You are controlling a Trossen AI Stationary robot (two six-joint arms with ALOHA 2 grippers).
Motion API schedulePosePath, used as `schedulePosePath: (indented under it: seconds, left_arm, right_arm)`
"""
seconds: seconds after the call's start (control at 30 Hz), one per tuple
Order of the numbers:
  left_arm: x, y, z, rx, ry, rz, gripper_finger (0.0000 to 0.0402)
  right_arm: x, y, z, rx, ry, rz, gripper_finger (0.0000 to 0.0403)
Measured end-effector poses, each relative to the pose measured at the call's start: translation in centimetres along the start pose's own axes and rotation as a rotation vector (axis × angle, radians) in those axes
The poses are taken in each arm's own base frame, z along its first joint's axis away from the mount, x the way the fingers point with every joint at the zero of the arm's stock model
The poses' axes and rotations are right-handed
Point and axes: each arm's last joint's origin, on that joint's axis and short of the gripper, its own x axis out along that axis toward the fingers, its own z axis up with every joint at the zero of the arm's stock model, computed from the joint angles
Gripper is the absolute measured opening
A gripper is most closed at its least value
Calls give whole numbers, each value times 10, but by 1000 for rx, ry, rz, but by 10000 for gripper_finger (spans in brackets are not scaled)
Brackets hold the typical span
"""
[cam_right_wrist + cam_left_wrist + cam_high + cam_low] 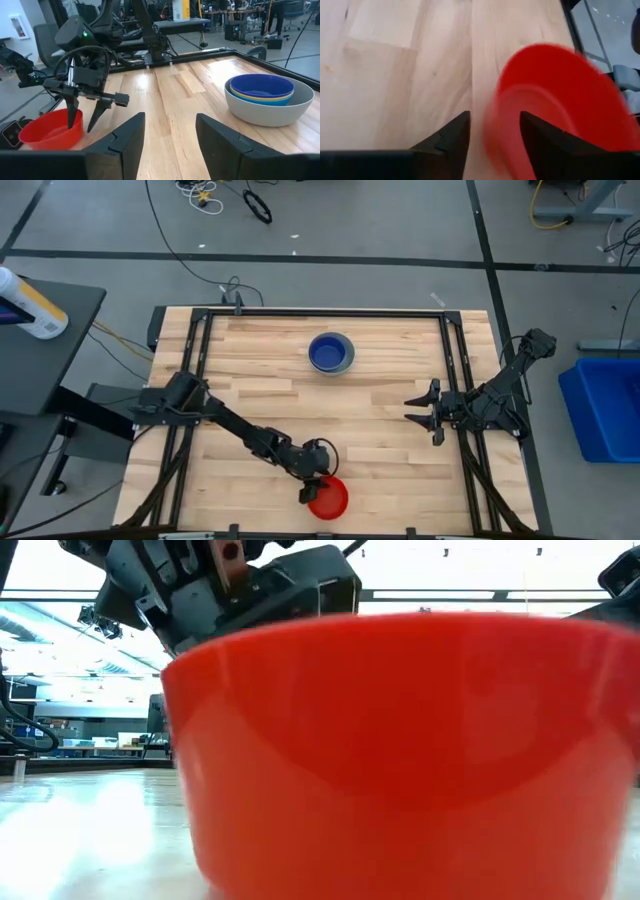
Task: Nest bowls inside each other
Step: Stack the red bowl on the dark blue bowl
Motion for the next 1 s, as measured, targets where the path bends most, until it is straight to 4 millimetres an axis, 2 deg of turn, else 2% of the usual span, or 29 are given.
schedulePosePath:
  seconds: [0.1, 0.23, 0.3, 0.53, 0.7, 0.83, 1.0]
  left_arm:
    - [0, -1, 1, 16, -10, -10, 138]
    - [0, -1, 1, 50, -11, -5, 44]
    - [0, 0, 1, 62, -20, 14, 15]
    - [-2, 3, 7, 178, -95, 126, 6]
    - [-17, 10, 30, 311, -175, 219, 6]
    - [-50, 25, 57, 395, -293, 291, 6]
    - [-100, 66, 78, 423, -490, 316, 6]
  right_arm:
    - [0, 0, 0, 0, 0, 0, 188]
    - [0, 0, 0, -1, 1, 0, 192]
    - [0, 0, 0, -2, 2, 0, 192]
    - [0, 0, 0, -2, 2, 0, 183]
    - [0, 0, 0, -3, 3, -1, 182]
    - [0, 0, -1, -12, 11, -3, 187]
    - [0, -1, -2, -16, 13, -7, 190]
